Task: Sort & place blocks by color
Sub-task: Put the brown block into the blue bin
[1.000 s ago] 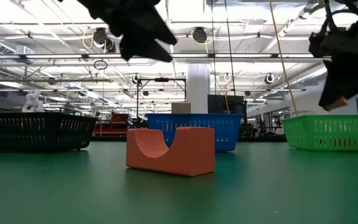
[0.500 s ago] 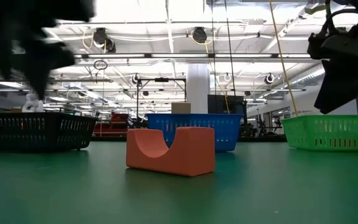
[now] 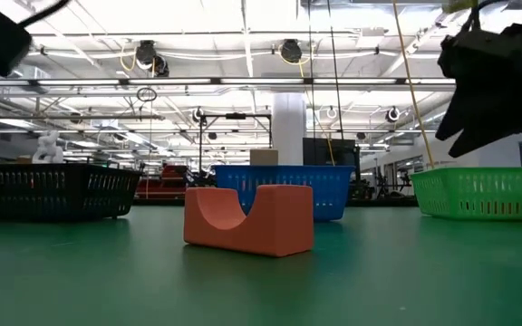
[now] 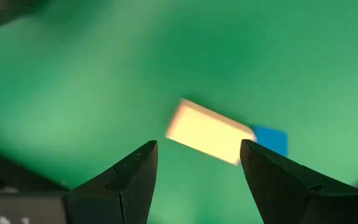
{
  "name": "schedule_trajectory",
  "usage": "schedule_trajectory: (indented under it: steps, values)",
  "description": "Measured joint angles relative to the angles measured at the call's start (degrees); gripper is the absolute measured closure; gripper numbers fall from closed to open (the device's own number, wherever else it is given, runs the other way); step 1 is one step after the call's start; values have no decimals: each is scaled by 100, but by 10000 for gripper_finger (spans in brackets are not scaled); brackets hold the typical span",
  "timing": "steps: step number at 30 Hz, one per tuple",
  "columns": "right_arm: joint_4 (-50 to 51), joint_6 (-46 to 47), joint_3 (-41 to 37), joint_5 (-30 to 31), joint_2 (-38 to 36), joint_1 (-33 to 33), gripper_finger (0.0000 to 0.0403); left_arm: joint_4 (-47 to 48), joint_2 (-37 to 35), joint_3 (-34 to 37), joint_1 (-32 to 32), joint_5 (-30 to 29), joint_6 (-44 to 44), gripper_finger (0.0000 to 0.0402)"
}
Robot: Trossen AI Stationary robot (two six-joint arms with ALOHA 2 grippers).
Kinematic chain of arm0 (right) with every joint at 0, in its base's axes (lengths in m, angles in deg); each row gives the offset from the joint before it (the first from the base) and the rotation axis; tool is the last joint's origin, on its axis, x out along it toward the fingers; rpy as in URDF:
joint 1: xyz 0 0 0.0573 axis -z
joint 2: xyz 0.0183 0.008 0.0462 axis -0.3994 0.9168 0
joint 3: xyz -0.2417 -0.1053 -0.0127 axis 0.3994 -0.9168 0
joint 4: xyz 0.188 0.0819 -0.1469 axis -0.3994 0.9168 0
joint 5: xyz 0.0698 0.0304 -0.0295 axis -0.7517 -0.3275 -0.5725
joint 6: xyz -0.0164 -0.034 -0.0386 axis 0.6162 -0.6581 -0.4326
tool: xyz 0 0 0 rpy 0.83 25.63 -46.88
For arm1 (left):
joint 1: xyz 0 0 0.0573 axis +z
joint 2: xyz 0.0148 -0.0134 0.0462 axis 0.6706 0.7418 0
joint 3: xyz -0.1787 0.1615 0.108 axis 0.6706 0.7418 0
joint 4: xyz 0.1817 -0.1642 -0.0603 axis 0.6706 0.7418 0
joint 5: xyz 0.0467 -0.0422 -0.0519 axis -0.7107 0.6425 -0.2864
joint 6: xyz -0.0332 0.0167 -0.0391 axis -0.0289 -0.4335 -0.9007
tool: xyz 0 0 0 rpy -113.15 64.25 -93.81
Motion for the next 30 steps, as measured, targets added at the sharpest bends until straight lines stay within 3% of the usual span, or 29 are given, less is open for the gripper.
schedule_trajectory:
  steps: [6,13,19,24,30]
  values:
    - [-538,-479,0,4,0,-2,129,266,0,0,266,-26,-2163,172]
    - [-898,-1111,0,-9,0,-20,128,211,0,0,-93,-147,-3447,172]
    - [-1085,-1540,0,-9,0,-20,128,-17,16,6,-628,-868,-4994,172]
    - [-1124,-1686,0,-11,0,-20,128,-3,128,11,-861,-997,-5753,172]
    - [-1123,-1710,0,-13,0,-20,128,-228,601,17,-945,-837,-5863,172]
